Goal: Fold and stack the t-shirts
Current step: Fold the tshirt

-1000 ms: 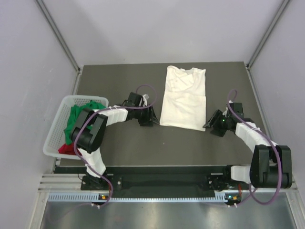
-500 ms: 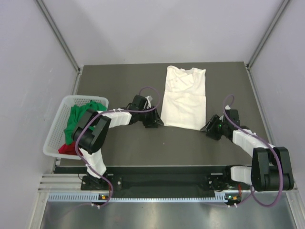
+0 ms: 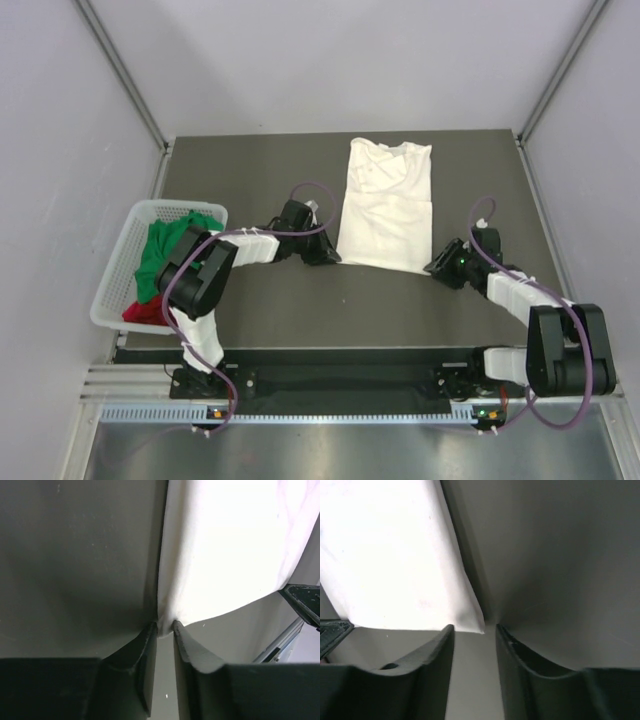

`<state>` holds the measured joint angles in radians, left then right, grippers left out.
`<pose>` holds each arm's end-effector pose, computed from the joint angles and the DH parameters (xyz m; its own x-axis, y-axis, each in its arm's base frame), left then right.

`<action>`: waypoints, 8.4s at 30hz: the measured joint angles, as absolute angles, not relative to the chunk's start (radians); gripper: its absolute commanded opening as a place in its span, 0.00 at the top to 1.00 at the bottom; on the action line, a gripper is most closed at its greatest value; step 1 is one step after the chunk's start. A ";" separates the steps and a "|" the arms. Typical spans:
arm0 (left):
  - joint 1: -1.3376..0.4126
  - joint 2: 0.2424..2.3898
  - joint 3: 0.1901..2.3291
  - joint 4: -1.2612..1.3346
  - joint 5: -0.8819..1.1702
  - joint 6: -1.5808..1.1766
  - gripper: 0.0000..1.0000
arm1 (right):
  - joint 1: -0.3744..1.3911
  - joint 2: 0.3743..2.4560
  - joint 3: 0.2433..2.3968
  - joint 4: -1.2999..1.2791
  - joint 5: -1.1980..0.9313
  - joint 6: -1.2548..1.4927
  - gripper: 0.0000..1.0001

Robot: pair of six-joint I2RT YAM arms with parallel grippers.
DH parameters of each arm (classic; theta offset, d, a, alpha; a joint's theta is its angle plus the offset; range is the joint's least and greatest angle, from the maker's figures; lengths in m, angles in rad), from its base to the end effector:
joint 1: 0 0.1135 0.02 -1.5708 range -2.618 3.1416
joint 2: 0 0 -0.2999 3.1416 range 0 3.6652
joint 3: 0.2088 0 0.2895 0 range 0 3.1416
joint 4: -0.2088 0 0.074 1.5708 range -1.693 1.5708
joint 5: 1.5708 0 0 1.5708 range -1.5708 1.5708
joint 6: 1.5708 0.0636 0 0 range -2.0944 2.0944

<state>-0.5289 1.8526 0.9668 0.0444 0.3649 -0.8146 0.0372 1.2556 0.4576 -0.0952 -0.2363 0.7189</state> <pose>0.3494 -0.2305 0.1207 -0.9339 -0.2413 -0.2637 -0.0039 0.7447 -0.6674 0.2521 0.0243 0.1319 -0.7063 0.6144 -0.3517 0.3751 0.7461 0.5501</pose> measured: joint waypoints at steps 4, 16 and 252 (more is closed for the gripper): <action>-0.529 1.861 0.968 0.052 0.357 -0.820 0.94 | 0.037 1.277 0.450 -0.062 -0.224 0.726 0.86; -0.545 1.820 0.937 0.023 0.335 -0.809 1.00 | 0.030 1.255 0.475 -0.174 -0.211 0.672 1.00; -0.327 2.285 1.893 -0.165 0.273 -0.573 0.70 | -0.069 2.236 1.682 -0.224 -0.639 0.376 0.30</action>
